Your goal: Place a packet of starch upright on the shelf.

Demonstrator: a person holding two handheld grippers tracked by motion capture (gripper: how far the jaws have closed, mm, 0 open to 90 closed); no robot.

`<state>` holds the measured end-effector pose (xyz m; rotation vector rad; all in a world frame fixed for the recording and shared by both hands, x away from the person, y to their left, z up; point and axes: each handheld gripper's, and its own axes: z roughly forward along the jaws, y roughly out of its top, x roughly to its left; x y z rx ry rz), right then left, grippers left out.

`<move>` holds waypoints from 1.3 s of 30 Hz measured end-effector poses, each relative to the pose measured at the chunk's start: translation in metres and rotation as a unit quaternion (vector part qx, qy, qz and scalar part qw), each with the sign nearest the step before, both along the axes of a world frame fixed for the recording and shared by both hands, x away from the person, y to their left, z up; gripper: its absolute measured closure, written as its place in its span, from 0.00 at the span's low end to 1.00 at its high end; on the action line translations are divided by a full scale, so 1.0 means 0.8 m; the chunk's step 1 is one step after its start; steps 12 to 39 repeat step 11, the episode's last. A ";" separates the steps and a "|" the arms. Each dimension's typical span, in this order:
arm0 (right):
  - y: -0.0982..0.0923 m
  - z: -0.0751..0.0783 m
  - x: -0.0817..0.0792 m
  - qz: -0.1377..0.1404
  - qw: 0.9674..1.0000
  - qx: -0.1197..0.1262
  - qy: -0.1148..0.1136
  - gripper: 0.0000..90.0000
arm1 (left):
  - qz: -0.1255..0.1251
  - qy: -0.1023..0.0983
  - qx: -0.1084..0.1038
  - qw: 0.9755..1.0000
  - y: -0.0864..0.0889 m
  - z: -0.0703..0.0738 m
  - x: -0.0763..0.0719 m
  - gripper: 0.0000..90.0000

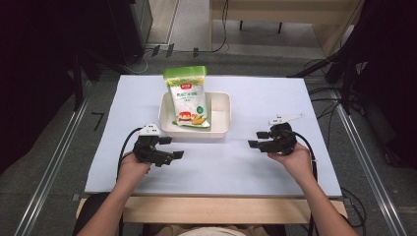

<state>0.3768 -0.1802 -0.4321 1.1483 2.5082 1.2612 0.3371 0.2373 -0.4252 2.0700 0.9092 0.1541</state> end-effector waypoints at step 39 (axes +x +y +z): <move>-0.001 -0.002 0.002 -0.001 1.000 -0.003 0.003 0.50 | -0.001 0.001 -0.002 1.000 -0.001 0.000 0.000 0.24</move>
